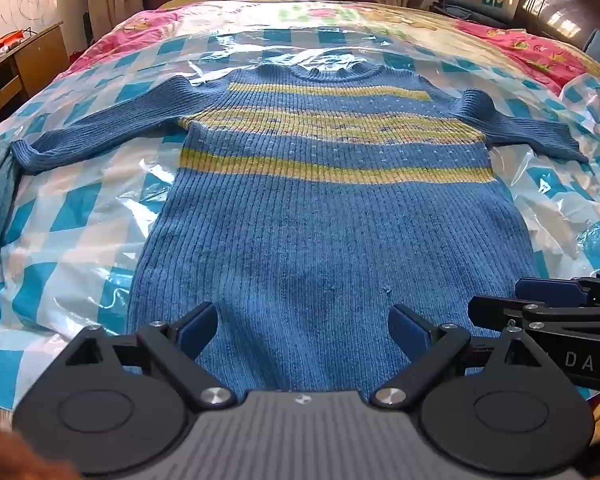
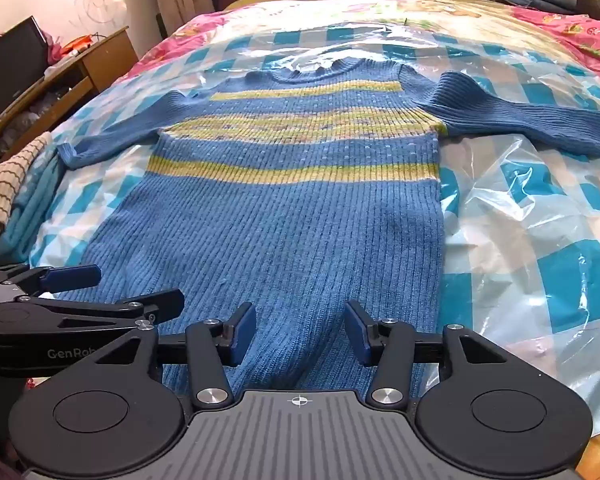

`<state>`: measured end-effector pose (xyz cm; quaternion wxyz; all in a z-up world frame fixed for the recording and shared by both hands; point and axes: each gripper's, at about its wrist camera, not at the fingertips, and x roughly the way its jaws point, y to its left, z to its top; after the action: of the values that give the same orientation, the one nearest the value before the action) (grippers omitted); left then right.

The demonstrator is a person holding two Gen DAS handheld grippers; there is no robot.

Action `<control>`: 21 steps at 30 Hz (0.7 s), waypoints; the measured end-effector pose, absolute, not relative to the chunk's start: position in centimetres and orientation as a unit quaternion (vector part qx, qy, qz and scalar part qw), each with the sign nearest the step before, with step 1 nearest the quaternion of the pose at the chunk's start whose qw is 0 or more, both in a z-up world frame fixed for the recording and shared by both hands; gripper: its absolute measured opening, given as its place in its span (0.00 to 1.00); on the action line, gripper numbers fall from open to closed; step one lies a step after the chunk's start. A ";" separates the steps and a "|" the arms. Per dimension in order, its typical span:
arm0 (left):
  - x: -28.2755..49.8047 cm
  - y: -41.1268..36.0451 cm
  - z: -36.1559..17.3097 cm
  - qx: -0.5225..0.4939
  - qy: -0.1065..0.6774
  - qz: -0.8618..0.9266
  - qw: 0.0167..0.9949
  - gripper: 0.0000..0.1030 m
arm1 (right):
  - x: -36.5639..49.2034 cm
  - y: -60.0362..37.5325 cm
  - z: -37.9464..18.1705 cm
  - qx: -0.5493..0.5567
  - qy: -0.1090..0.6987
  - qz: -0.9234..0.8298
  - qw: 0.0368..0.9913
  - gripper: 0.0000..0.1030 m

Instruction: Fold small clothes

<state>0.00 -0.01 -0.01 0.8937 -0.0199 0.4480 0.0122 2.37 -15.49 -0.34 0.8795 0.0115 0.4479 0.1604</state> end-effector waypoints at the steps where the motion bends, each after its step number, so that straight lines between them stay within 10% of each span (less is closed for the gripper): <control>1: 0.0 0.0 0.0 -0.021 0.449 0.012 0.893 0.94 | 2.4 -15.5 -0.4 0.014 0.448 0.162 0.879 0.48; 21: -0.1 0.1 -0.7 -0.041 0.470 0.017 0.882 0.94 | 2.1 -15.5 -0.4 0.006 0.450 0.159 0.879 0.49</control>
<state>-0.13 0.05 -0.74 0.8817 -0.0406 0.4698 0.0165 2.13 -15.50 -0.43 0.8785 0.0057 0.4504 0.1591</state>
